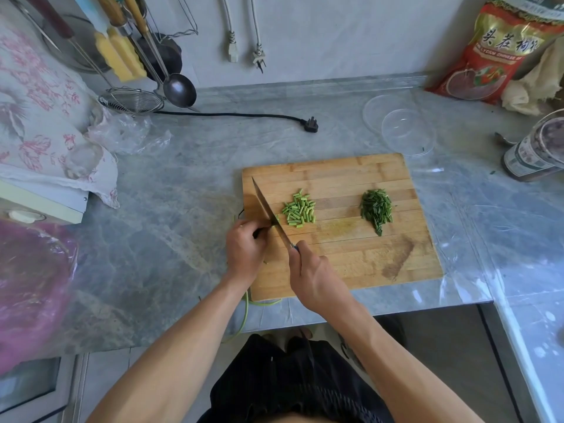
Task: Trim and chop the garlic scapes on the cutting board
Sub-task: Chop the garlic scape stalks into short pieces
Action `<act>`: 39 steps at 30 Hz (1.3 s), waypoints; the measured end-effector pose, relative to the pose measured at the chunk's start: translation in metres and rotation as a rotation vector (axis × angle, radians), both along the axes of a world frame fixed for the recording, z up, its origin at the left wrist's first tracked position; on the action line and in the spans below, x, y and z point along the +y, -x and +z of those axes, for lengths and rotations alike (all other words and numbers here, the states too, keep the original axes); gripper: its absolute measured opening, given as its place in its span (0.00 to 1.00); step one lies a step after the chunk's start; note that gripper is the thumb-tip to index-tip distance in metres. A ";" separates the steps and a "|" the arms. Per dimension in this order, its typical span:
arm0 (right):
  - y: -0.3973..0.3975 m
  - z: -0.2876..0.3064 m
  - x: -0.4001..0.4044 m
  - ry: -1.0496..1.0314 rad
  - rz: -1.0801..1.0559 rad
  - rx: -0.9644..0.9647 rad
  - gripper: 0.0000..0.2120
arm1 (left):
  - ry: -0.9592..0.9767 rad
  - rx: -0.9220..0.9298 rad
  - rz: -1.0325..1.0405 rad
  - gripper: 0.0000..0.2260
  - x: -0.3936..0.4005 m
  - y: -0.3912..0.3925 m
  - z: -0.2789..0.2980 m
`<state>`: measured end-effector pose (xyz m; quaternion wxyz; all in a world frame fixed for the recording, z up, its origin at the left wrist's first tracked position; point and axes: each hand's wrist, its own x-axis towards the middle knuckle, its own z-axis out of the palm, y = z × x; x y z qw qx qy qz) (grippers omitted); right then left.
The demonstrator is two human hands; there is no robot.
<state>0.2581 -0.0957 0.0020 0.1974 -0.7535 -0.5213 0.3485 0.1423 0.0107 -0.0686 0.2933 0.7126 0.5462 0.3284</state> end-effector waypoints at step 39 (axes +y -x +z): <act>0.019 -0.003 -0.012 -0.068 -0.201 0.073 0.14 | -0.080 0.070 -0.271 0.07 0.016 0.019 -0.011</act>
